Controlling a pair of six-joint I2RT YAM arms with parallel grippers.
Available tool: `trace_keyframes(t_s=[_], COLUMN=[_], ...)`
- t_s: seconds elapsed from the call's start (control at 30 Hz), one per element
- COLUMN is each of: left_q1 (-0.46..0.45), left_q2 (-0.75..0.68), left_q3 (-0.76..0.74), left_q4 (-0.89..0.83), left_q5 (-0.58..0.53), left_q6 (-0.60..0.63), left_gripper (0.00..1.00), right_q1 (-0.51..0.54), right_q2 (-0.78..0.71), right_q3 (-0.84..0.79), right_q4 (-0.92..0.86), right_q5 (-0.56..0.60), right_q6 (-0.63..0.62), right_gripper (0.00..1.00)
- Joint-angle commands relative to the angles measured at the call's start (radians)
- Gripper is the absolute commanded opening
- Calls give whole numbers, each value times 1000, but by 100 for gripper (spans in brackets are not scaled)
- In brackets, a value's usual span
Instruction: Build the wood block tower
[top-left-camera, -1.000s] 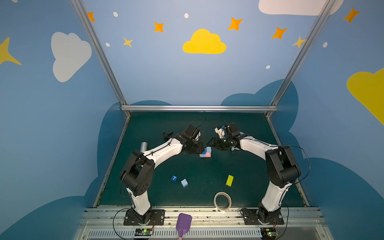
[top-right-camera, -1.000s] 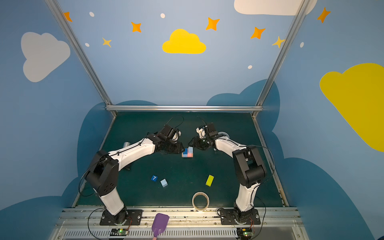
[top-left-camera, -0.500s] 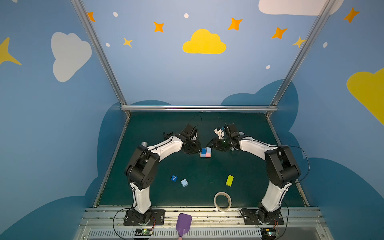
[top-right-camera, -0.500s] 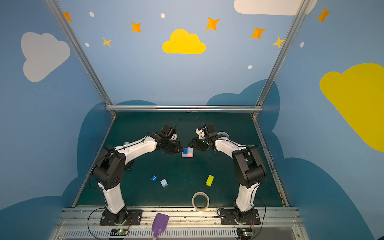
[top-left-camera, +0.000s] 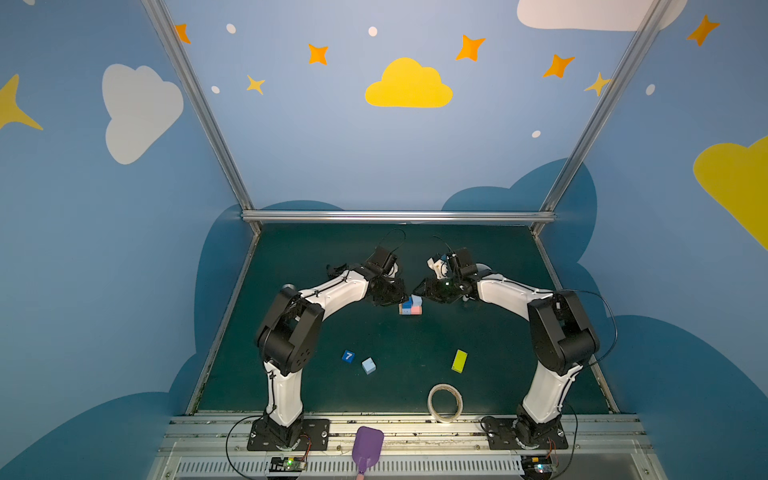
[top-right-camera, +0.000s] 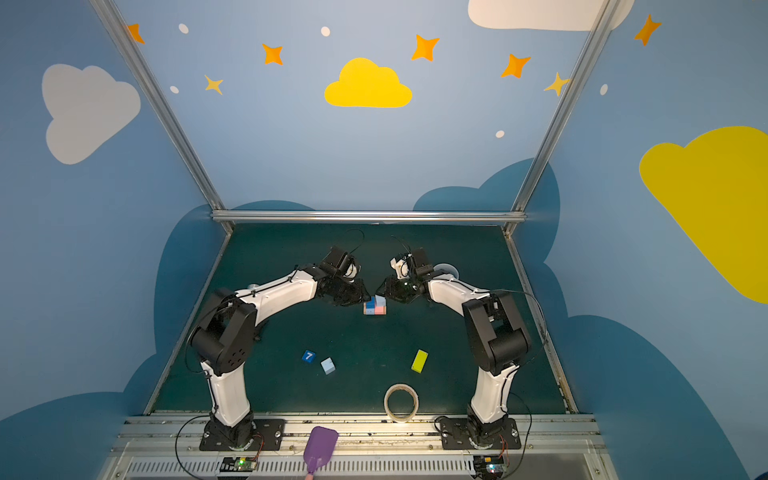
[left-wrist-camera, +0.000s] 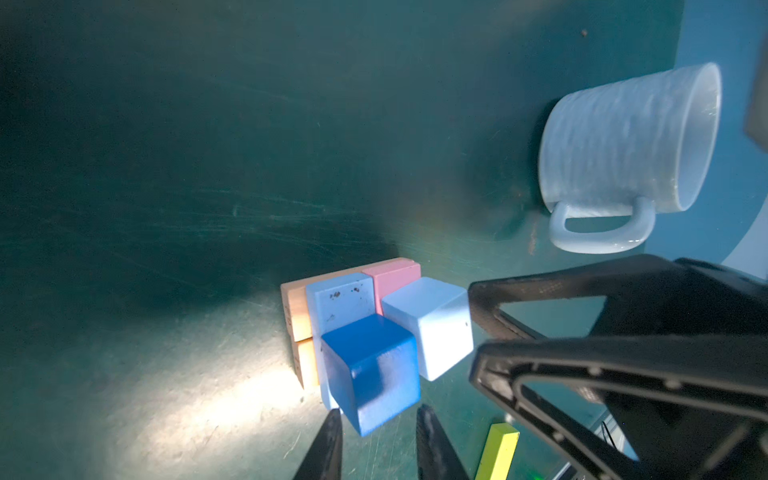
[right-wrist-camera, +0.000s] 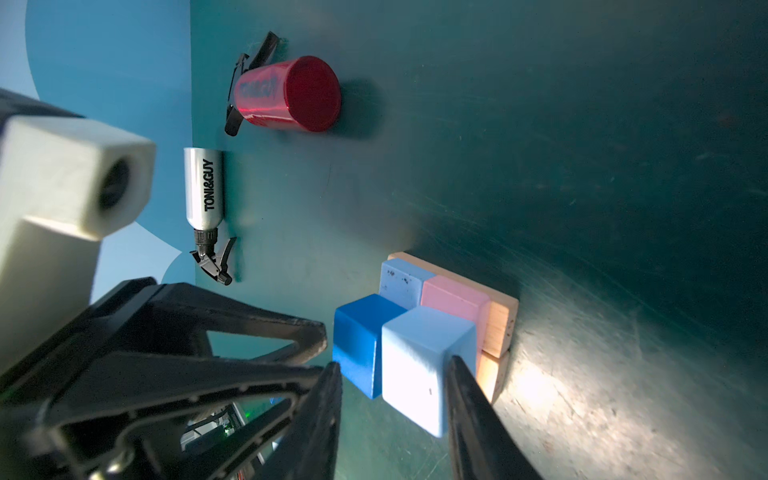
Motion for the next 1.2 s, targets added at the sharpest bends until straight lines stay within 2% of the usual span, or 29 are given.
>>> trace_keyframes(t_s=[0.0,0.97,1.17], left_q1=[4,7,9], left_q2=[16,55,53], left_q3=[22,66,71], left_q4=[-5,-15,-31], left_q5=[9,9,-7], left_q6=[-3,-7,-2], left_gripper=[31,27,28], right_q1=[6,15,15], right_q2=[8,-13,-19], right_q3=[-15,-44,-44], right_q4=[9,13,8], right_q5=[3,16,19], right_q6=[1,12,12], right_gripper=[39,36,39])
